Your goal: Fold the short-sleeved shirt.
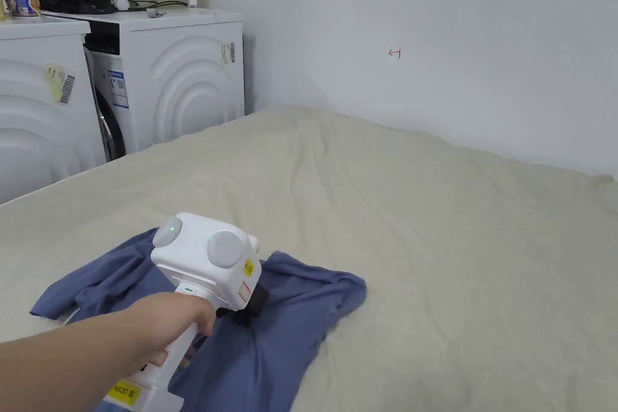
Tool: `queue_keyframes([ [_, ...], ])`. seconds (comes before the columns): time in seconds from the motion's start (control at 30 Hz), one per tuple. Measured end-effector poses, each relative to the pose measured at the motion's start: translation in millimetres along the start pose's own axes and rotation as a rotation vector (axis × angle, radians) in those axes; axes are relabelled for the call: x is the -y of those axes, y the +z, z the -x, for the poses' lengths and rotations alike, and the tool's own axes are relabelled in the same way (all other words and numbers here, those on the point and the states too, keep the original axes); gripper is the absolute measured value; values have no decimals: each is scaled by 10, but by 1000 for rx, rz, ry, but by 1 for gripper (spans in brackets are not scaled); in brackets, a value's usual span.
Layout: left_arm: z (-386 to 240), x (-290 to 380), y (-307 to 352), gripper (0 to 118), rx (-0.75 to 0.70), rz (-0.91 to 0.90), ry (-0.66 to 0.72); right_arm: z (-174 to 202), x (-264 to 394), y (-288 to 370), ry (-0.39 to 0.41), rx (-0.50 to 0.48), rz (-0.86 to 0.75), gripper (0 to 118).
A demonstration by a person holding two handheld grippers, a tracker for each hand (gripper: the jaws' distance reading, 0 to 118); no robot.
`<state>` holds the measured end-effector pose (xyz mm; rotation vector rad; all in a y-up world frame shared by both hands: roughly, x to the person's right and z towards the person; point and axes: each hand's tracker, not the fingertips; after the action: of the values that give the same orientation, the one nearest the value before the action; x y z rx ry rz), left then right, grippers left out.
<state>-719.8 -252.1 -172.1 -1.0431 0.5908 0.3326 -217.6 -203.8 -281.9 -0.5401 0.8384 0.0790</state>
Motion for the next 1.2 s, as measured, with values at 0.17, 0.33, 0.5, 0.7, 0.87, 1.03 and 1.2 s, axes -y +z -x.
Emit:
queue_keyframes([
  [0.17,149,13,179,3,36,2,66,-68,-64,157,-11,6,-3,0],
  [0.33,148,28,1095,3,77,-95,115,-206,-163,385,-31,25,-42,0],
  [0.5,2,-41,2077,2,100,-236,68,-363,-262,597,-89,36,-103,0],
  [0.7,-898,-405,3265,2,312,-418,-163,-564,-337,860,-139,63,-158,0],
  [0.87,-1984,-799,3744,2,609,-473,-259,-747,-338,1055,-185,83,-184,0],
  [1.03,-3181,-935,3283,2,758,-342,-379,-991,-288,1198,-217,130,-216,0],
  [1.2,-4340,-694,1891,2,742,-145,-465,-1306,-170,1291,-275,209,-223,0],
])
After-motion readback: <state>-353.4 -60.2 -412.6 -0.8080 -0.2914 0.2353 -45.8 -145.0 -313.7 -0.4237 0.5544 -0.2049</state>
